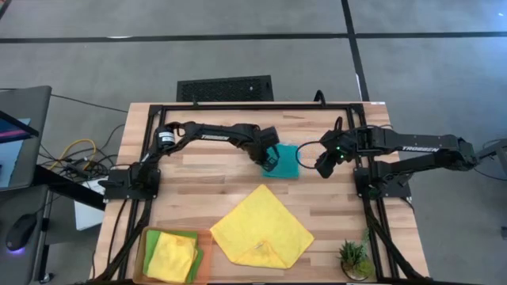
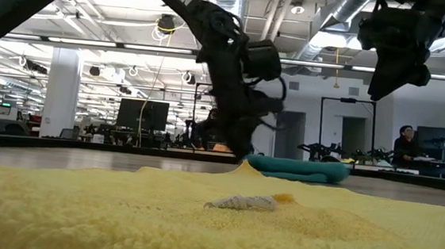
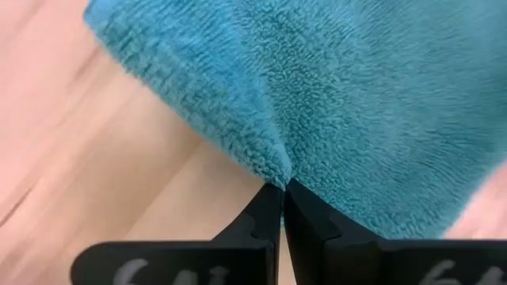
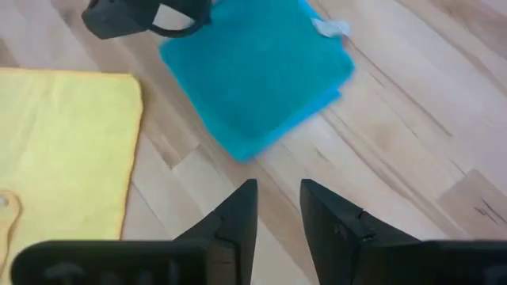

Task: Fold microfiber towels
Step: Put the blue microfiber towel into the bin

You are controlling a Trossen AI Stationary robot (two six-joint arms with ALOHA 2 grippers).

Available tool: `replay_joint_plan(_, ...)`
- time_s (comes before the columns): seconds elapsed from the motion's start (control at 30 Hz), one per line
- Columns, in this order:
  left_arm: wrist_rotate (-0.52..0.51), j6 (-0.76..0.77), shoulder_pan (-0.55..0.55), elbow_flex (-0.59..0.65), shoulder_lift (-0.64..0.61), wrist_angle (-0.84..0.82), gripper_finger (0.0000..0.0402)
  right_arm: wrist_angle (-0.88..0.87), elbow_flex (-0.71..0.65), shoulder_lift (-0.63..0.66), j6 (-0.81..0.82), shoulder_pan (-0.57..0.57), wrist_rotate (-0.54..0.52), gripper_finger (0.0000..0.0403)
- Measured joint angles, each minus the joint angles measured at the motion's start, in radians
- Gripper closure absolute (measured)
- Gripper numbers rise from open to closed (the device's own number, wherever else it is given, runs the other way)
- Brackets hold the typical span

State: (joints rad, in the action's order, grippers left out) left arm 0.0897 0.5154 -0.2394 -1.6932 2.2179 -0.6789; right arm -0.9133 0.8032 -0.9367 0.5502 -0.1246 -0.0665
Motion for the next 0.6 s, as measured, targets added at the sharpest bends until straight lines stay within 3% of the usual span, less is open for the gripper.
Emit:
replay_joint_plan(0.23, -0.059, -0.084, 0.001, 0.000, -0.015, -0.284, 0.0401, 0.064, 0.000, 0.000, -0.002, 0.000, 0.017, 0.0287)
replay_joint_plan(0.4, -0.122, -0.090, 0.003, 0.000, -0.009, -0.353, 0.0401, 0.088, 0.000, 0.000, -0.002, 0.000, 0.017, 0.0287)
replay_joint_plan(0.6, -0.106, -0.173, 0.004, 0.000, -0.009, -0.355, 0.0389, 0.087, 0.000, 0.000, -0.002, 0.000, 0.016, 0.0287)
